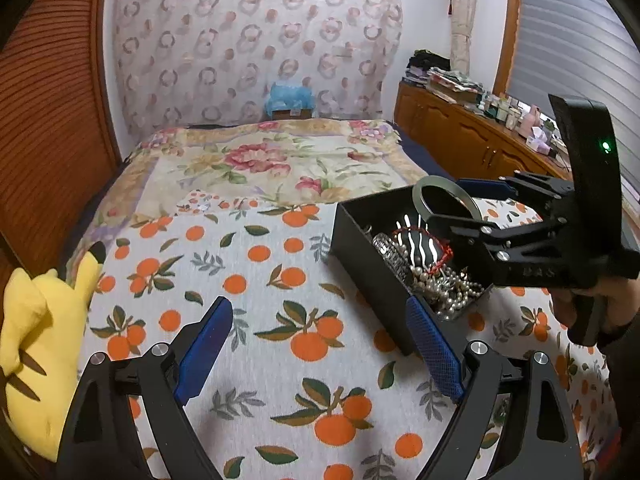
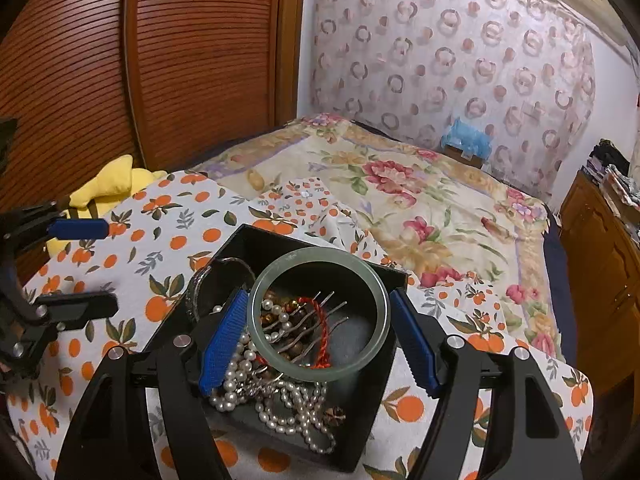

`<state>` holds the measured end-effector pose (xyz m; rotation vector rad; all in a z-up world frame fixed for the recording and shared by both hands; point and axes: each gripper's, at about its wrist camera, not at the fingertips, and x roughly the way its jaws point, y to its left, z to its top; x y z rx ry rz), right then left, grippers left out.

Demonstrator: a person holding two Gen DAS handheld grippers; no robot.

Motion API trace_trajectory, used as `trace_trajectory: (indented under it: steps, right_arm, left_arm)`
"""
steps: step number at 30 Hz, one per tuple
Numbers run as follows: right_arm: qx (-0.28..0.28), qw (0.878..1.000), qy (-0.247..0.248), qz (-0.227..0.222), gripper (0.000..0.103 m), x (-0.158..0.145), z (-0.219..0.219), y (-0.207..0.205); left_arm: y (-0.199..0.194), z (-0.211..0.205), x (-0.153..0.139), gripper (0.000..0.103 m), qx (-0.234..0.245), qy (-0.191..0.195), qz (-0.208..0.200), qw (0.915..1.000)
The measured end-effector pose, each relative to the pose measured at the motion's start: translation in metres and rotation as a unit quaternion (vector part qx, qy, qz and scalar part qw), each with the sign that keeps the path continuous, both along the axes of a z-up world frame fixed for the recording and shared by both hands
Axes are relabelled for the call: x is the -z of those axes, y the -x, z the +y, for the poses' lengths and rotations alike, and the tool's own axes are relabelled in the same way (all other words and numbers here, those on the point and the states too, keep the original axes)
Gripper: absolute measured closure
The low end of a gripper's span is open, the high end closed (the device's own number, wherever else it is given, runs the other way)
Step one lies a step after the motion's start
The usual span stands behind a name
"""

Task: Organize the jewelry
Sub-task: 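Open left tool over box while right tool lowers jade bangle in and opens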

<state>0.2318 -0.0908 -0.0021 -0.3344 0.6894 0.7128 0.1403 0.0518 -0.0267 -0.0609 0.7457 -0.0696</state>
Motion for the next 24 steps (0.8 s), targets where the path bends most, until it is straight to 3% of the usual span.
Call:
trace_trajectory:
  steps: [9,19,24]
  right_arm:
    - [0.004,1.000,-0.005,-0.017,0.028,-0.007,-0.005,0.012]
    - [0.003,0.999,-0.031,-0.024,0.028,-0.016,-0.045,0.086]
    - [-0.004,1.000,-0.021,-0.007,0.041,-0.004,-0.056,0.122]
  left_arm:
    - [0.014,-0.002,0.008,0.018,0.000,0.007,0.005,1.0000]
    - [0.041,-0.021,0.017,0.018,0.019,0.017,0.007,0.9997]
    - [0.058,-0.028,0.023,0.018,0.028,0.019,0.006,0.9994]
